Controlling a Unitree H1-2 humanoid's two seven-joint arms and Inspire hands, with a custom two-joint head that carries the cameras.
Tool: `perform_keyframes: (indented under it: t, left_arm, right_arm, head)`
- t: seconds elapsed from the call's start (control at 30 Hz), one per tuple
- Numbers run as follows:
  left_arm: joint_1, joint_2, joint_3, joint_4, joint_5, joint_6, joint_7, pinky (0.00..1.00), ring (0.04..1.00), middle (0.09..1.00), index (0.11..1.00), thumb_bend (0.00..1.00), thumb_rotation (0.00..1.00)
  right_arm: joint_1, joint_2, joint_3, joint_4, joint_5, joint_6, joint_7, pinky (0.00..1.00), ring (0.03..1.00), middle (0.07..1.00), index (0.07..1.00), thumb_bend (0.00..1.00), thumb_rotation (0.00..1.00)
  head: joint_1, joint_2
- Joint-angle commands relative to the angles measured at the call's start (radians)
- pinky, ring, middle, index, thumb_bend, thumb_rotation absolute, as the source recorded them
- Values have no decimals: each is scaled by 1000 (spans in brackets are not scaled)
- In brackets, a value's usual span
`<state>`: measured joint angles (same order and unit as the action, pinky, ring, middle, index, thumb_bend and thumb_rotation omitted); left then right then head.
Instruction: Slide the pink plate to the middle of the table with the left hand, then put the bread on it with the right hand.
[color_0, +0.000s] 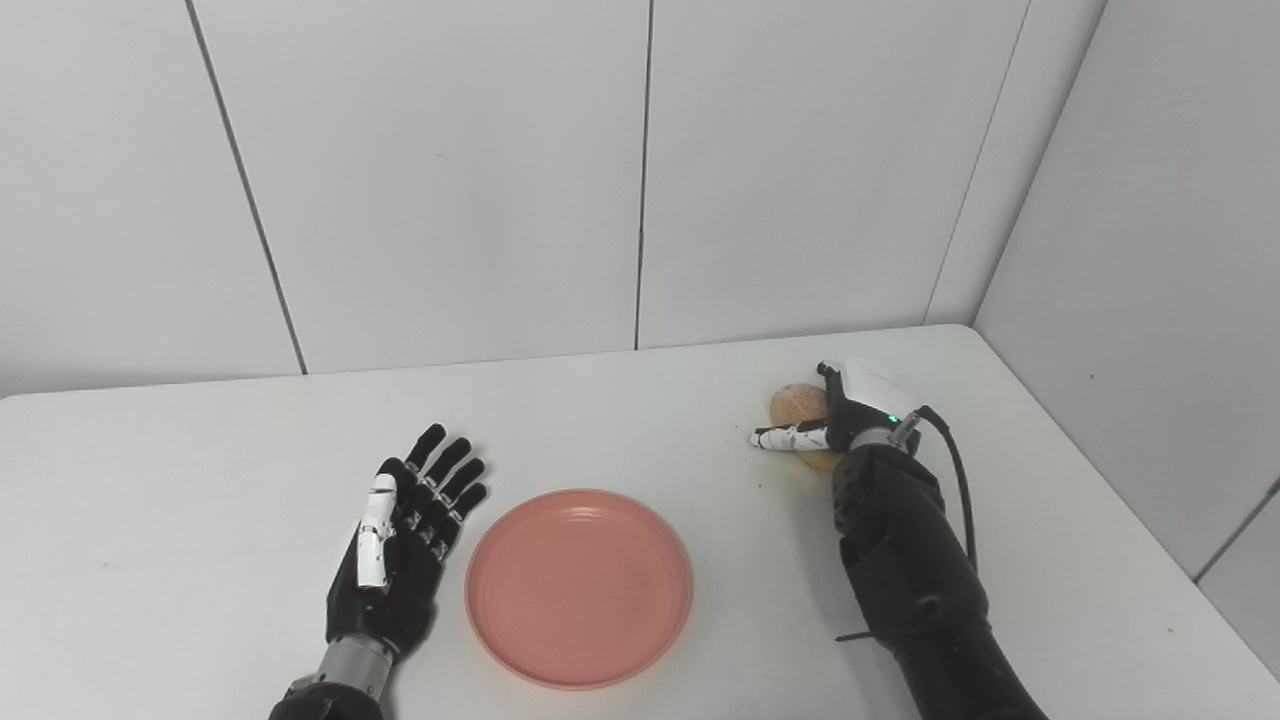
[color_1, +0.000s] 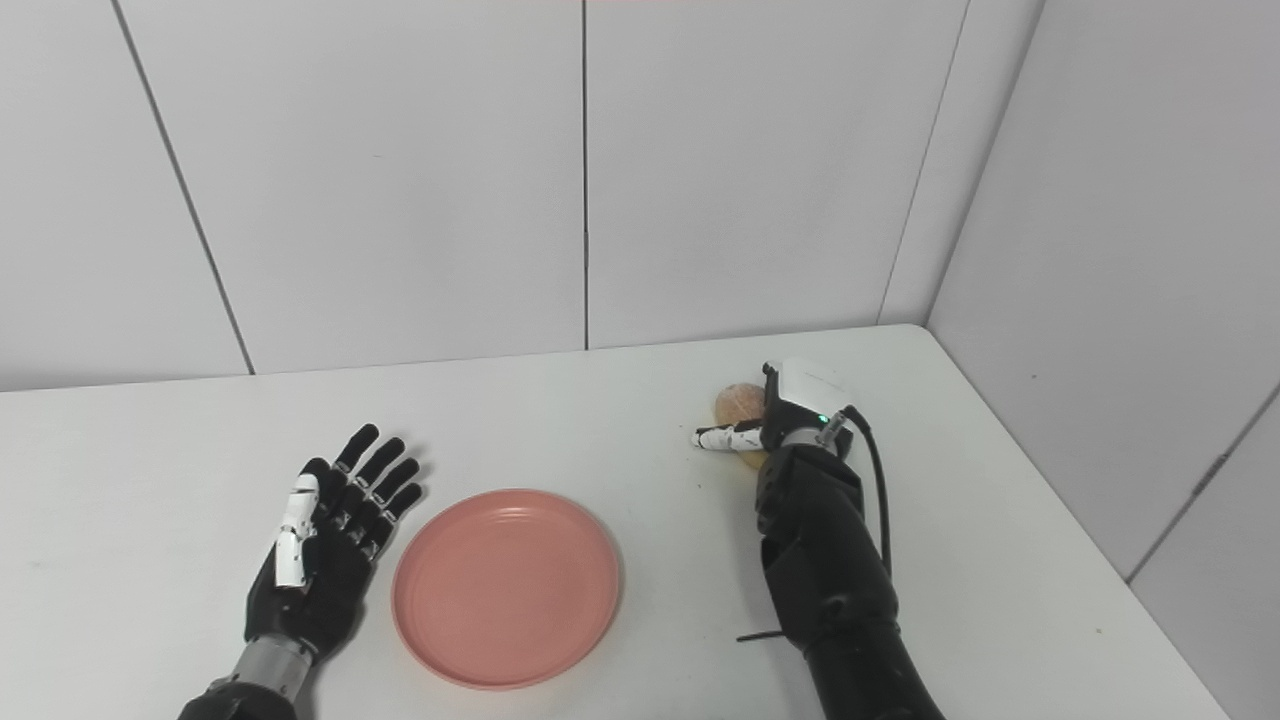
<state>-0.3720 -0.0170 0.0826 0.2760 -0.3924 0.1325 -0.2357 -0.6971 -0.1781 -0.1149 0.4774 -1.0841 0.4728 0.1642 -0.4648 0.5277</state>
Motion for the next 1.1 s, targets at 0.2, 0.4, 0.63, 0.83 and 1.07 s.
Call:
perform_keyframes:
  t: [0.2,0.4,0.63,0.83,1.07]
  left_arm:
    - [55,6,1,39,21,78,38,909,889,899,899,351,1000]
    - [55,4,-1,34,25,85,46,903,887,896,895,353,1000]
    - [55,-1,0,34,23,88,51,906,887,896,894,351,1000]
    - [53,-5,1,38,19,87,51,903,887,899,895,353,1000]
    - [55,-9,-2,32,25,90,57,902,888,900,892,350,1000]
  right_arm:
    - [-30,-16,10,-3,80,-3,-68,446,579,683,830,821,387]
    - [-24,-40,52,4,93,-3,-86,401,512,601,659,695,244]
    - [-10,-63,90,-9,166,-3,-90,277,348,434,485,502,136]
    - [-9,-58,76,-30,174,-3,-81,263,336,431,488,495,138]
    - [6,-50,59,-109,155,-3,-55,275,353,448,490,495,142]
  head:
    - [2,1]
    - [11,4]
    - [17,3]
    - [24,2]
    - [39,3]
